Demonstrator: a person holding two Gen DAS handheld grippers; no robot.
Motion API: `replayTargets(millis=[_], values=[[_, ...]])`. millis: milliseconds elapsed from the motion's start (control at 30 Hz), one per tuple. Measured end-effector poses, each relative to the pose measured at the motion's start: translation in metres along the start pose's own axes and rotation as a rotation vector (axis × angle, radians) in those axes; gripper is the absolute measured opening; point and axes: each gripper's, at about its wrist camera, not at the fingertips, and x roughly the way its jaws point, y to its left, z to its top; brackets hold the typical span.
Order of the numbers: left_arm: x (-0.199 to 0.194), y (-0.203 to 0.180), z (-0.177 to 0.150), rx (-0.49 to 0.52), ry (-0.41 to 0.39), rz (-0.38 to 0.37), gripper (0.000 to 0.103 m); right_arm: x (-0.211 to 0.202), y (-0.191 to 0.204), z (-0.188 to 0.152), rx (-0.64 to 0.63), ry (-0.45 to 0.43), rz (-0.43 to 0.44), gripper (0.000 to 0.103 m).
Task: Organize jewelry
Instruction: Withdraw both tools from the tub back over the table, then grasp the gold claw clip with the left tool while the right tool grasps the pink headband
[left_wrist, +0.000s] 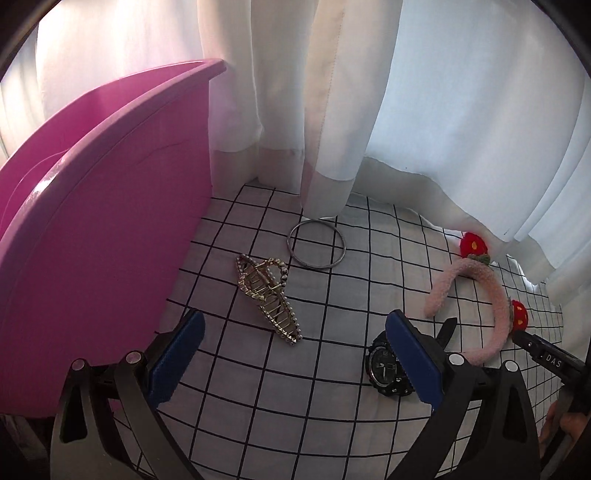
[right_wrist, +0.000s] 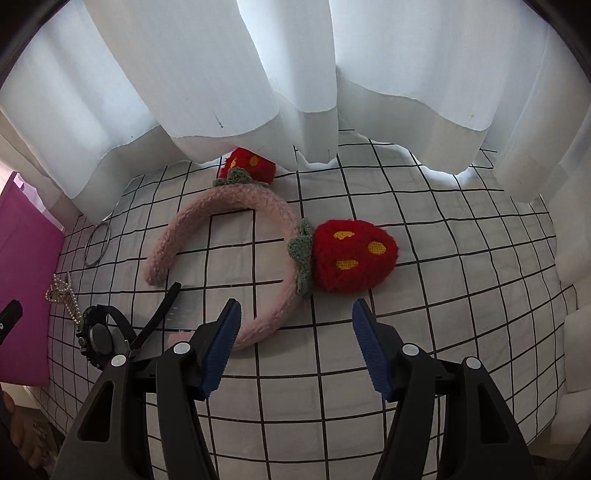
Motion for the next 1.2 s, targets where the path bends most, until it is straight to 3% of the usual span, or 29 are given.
replayTargets(millis=[367,800,1000,1200], values=[[0.048,0.011,0.001,-0.021,0.014,0.073,0.097,0.047,0.002,0.013,0.063,0.105,-0.084,0.060],[0.108,0.029,0.003,-0.056,0.144,0.133,0.097,0.052,0.020,0.010,0.013,0.080,-0.134,0.079],[0.117,0.028,0.005,-0.035,0.117,0.138,0.098,0.058,0.028,0.015,0.024,0.057,-0.141,0.087],[0.120,0.026,0.010,-0.043,0.118,0.144,0.098,0.059,0.030,0.014,0.025,0.040,-0.141,0.088]])
